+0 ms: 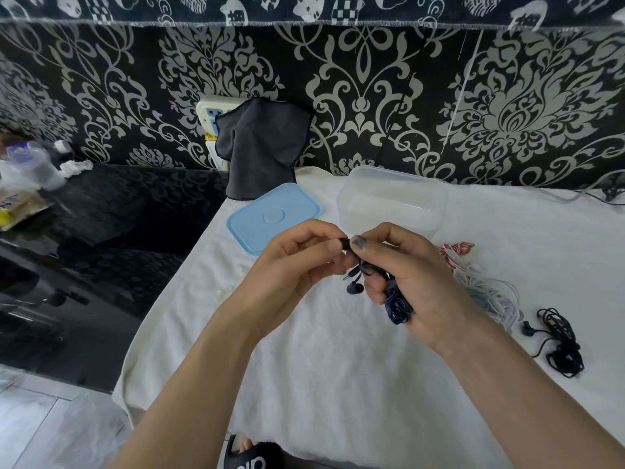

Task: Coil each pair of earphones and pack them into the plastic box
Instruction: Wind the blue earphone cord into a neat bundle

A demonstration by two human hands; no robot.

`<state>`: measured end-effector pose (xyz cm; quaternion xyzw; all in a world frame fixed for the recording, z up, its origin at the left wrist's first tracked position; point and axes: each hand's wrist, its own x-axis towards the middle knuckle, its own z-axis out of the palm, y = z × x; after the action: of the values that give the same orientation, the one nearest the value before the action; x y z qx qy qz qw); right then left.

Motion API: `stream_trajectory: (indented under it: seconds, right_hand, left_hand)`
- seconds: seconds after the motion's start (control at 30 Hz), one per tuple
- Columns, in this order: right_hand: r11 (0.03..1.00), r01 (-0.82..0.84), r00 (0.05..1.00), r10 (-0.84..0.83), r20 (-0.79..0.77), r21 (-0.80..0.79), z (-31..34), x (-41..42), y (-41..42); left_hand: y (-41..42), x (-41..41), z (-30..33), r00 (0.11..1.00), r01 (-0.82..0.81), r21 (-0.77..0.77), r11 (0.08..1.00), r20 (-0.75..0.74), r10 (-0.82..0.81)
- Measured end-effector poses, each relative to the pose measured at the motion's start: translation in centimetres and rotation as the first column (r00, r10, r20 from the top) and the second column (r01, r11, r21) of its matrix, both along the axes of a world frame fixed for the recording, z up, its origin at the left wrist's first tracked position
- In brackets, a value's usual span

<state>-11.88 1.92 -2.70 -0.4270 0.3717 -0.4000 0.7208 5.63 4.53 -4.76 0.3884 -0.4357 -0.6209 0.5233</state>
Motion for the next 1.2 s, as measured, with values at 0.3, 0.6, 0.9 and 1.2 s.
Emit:
stream_trajectory:
  seconds: [0.3, 0.6, 0.9, 1.2]
  right_hand:
    - [0.999, -0.002, 0.999, 0.000, 0.054, 0.039, -0.5, 0.5, 0.2]
    - [0.995, 0.098, 0.995, -0.098, 0.021, 0.007, -0.8, 0.9, 0.8]
    - [0.996, 0.074, 0.995, -0.078, 0.060, 0.059, -0.5, 1.1, 1.3]
    - [0.994, 0.001, 0.989, -0.017, 0.150, 0.108, -0.6, 1.3, 1.1]
  left_hand:
    - [-0.3, -0.2, 0.2, 0.997, 0.039, 0.041, 0.998, -0.061, -0.037]
    - [-0.1, -0.3, 0.1, 0.995, -0.072, -0.100, 0.992, 0.059, 0.078]
    - [0.0, -0.3, 0.2, 0.993, -0.081, -0.135, 0.987, 0.077, 0.092]
    - [0.7, -0.2, 1.3, 0.980, -0.118, -0.228, 0.966, 0.132, 0.151]
